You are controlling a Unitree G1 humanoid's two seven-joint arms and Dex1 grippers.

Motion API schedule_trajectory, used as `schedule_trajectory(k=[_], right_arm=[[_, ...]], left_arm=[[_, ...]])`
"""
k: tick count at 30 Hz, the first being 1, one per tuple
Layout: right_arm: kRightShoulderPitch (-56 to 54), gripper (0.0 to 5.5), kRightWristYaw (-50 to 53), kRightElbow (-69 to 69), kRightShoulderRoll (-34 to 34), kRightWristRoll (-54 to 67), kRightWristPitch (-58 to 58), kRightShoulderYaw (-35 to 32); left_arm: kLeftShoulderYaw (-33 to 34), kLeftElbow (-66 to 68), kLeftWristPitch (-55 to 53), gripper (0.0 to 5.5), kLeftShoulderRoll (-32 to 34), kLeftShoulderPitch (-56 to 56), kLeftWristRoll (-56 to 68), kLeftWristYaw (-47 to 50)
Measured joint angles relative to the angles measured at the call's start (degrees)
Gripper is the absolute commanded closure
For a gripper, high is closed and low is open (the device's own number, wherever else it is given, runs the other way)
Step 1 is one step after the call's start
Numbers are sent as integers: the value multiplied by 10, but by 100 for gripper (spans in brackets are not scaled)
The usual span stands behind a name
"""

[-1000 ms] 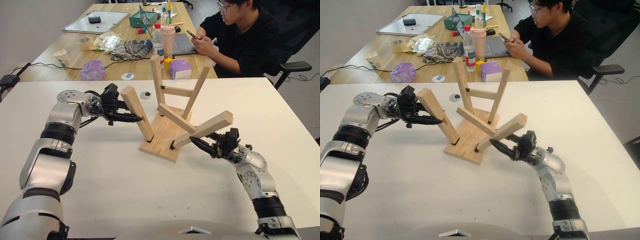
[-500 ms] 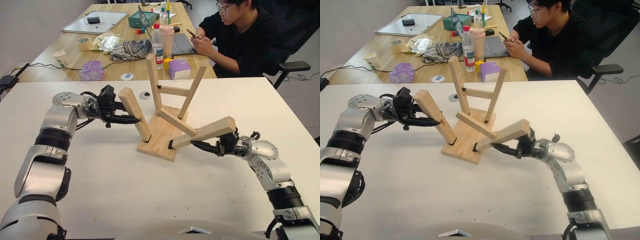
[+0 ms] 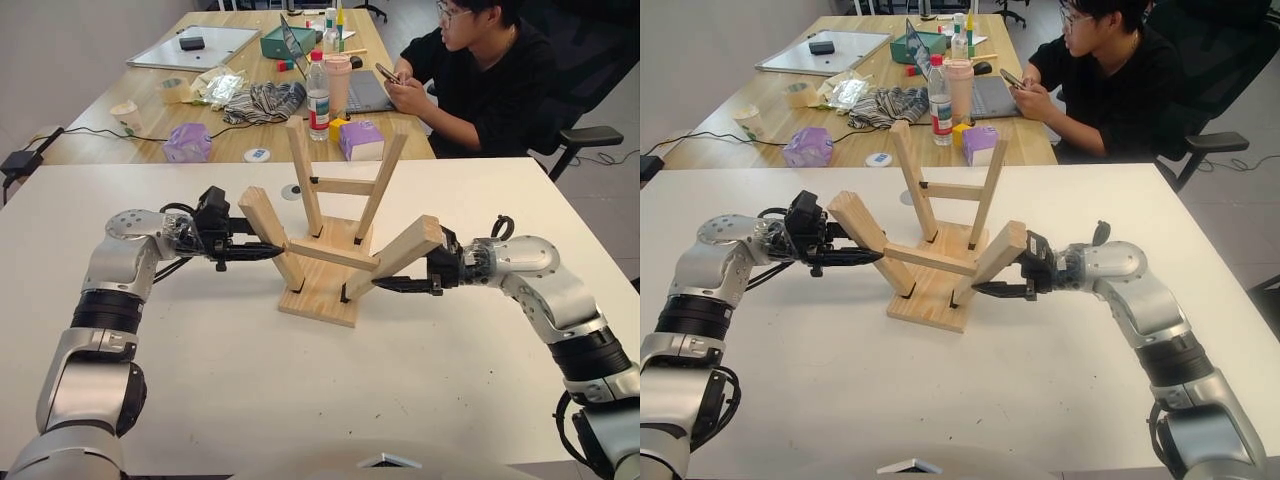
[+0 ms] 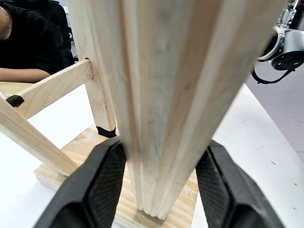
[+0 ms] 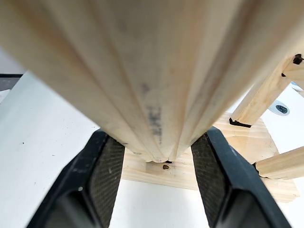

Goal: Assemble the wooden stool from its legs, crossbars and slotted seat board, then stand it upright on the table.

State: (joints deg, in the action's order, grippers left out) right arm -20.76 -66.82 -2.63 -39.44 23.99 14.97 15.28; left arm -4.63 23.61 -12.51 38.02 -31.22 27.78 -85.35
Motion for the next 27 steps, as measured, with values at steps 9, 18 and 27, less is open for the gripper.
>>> schedule_trajectory(k=[9, 18, 27], right_arm=[[-29, 345, -8, 19, -2, 0, 9, 14], [-62, 345, -16, 39, -2, 0, 16, 29], [-82, 345, 10, 20, 2, 5, 108, 29]], left_arm=[[29, -47, -10, 337, -7, 41, 0, 23], [50, -70, -12, 337, -20, 66, 1, 42], [73, -130, -34, 337, -35, 111, 8, 83]])
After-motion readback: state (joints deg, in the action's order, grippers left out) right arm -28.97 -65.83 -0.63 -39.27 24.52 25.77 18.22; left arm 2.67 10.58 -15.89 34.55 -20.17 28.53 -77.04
